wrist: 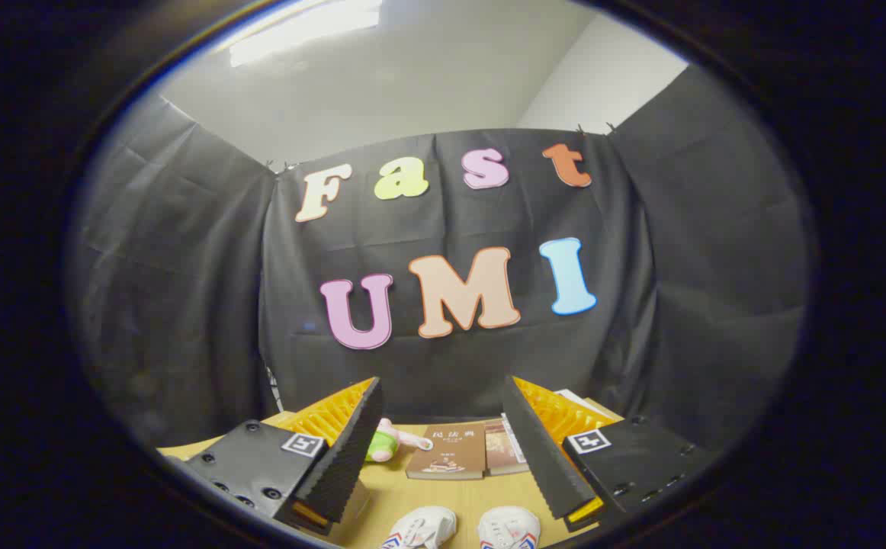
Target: Open the storage box then place both shoes into the box .Put the left shoe in first, then the right shoe, with the right side of both shoes facing outward in a uniform manner.
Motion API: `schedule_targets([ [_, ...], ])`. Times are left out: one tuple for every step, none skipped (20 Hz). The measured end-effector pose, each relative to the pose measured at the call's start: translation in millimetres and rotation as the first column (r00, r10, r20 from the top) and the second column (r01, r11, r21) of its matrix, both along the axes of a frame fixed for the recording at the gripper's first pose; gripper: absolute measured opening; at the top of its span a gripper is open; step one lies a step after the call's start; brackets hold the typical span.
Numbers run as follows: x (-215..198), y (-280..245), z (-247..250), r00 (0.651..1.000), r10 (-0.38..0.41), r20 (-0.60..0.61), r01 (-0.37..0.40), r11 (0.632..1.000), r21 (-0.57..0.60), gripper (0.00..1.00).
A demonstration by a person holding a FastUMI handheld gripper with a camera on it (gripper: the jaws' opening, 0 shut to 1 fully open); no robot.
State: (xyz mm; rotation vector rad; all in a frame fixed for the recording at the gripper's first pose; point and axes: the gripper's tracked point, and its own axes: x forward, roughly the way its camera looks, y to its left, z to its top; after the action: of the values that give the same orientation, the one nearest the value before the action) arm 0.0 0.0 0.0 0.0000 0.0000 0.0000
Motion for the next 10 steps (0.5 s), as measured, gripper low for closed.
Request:
schedule_targets([
  [1,2,-6,1.0,0.01,-0.01,-0.01,1.0,0.023,0.98],
  [1,5,-13,0.999,0.03,-0.028,-0.028,0.998,0.053,0.98],
  [1,6,-23,0.997,0.049,-0.052,-0.044,0.995,0.089,0.98],
  [1,6,-33,0.995,0.061,-0.079,-0.051,0.991,0.128,0.98],
  [3,6,-41,0.992,0.069,-0.101,-0.053,0.987,0.154,0.98],
  [4,6,-51,0.989,0.078,-0.127,-0.055,0.983,0.176,0.98],
  [3,9,-62,0.983,0.096,-0.154,-0.064,0.977,0.202,0.98],
  [3,14,-71,0.978,0.117,-0.17,-0.076,0.969,0.233,0.98],
  [2,20,-81,0.971,0.14,-0.192,-0.084,0.958,0.274,0.98],
  [1,26,-96,0.96,0.173,-0.219,-0.094,0.939,0.331,0.98],
])
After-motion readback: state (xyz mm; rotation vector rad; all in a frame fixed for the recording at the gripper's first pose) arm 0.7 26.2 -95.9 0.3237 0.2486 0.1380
